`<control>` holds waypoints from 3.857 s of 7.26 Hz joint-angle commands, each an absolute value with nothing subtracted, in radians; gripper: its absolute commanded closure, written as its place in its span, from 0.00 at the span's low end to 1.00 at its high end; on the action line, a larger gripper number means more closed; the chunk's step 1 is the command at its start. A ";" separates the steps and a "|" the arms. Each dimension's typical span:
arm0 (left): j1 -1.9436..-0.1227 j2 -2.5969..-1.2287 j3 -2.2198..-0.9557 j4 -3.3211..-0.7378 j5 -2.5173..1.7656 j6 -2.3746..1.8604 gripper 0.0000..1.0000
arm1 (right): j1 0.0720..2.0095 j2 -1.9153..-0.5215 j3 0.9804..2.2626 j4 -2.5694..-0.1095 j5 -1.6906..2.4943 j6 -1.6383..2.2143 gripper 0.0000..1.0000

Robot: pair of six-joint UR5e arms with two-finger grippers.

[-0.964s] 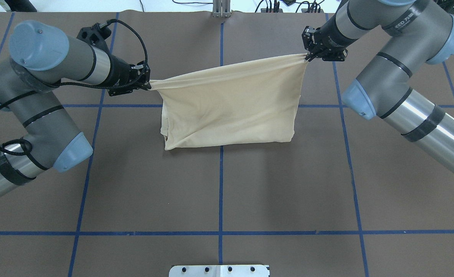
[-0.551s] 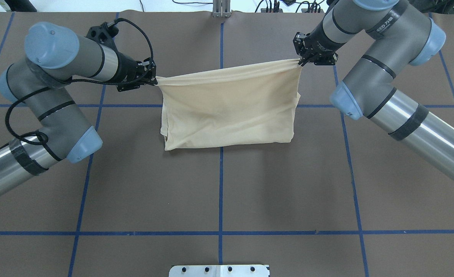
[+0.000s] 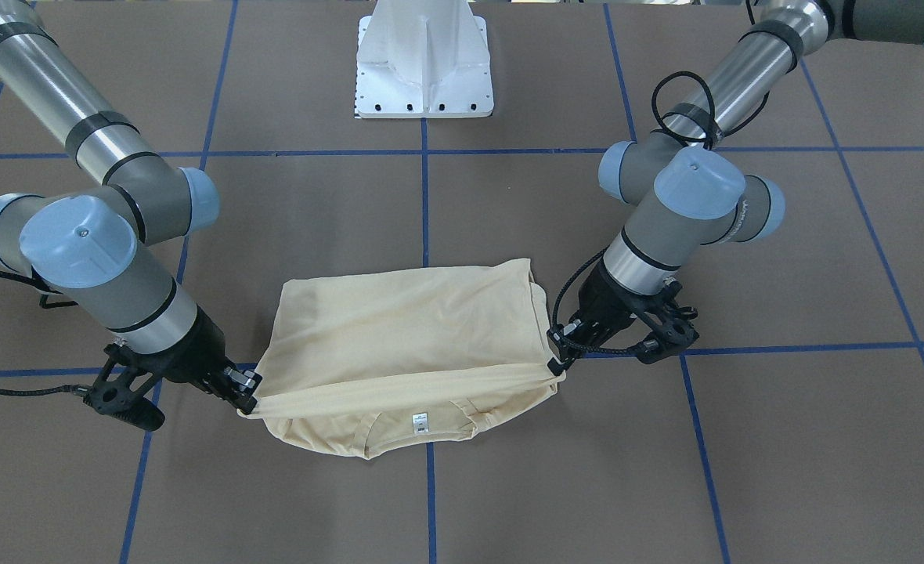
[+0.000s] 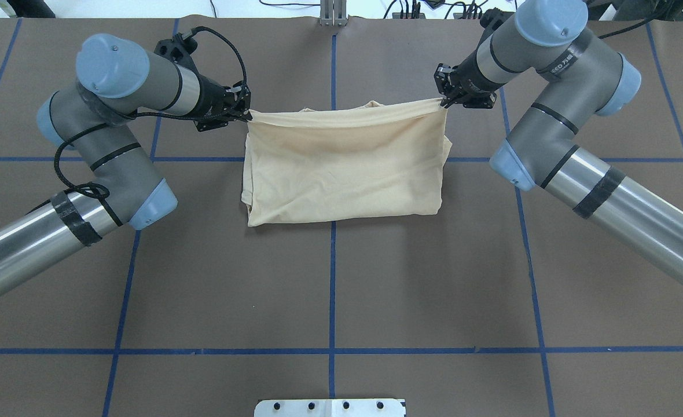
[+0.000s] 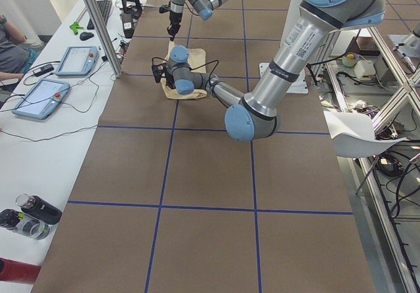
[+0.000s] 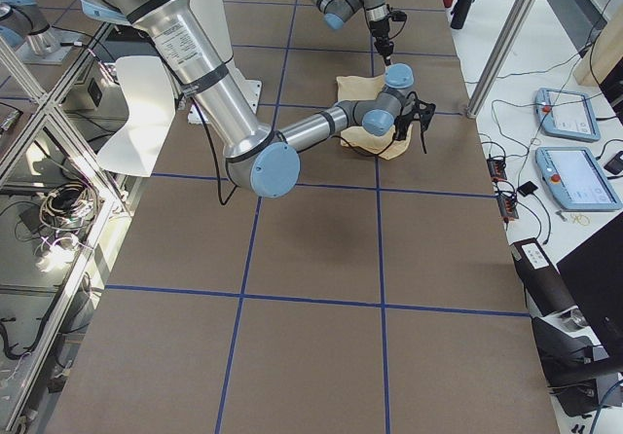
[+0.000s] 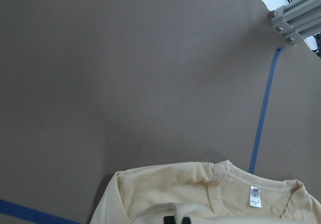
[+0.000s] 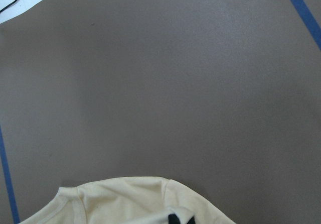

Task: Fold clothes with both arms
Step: 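Carry the hem with both grippers over the shirt toward the collar, then release the hem at the collar and raise both grippers, then move the right gripper down to the folded bundle's near corner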

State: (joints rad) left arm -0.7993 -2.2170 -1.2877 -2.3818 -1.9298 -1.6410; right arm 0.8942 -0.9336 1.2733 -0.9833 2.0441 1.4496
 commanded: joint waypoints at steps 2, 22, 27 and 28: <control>-0.799 -2.266 -1.184 -2.433 -1.901 -1.643 1.00 | 0.894 -0.925 1.244 -0.963 2.028 1.448 1.00; -0.833 -2.059 -1.505 -2.384 -1.947 -1.618 0.00 | 0.712 -1.175 1.572 -0.968 2.076 1.558 0.00; -0.833 -2.056 -1.511 -2.384 -1.947 -1.618 0.00 | 0.640 -1.192 1.572 -0.973 2.054 1.557 0.22; -0.833 -2.052 -1.511 -2.384 -1.947 -1.618 0.00 | 0.640 -1.189 1.572 -0.973 2.054 1.557 0.44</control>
State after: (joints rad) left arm -0.8329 -2.0554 -1.5104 -2.3838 -1.9466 -1.6183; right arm 0.6405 -1.1912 1.5711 -0.9724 2.0488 1.5570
